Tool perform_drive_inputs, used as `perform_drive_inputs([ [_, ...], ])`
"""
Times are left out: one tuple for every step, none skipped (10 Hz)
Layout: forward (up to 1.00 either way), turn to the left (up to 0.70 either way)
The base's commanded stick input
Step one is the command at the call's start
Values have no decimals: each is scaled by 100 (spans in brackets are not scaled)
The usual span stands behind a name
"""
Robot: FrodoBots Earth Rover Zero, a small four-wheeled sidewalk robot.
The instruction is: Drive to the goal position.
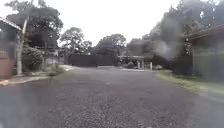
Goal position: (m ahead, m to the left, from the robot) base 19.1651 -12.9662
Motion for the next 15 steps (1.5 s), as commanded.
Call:
perform_drive_inputs([
  [70, 0],
  [70, 0],
  [70, 0],
  [70, 0],
  [70, 0],
  [70, 0],
  [70, 0],
  [70, 0],
  [70, -1],
  [70, -19],
  [70, -35],
  [70, -35],
  [70, -35],
  [70, -35],
  [70, -33],
])
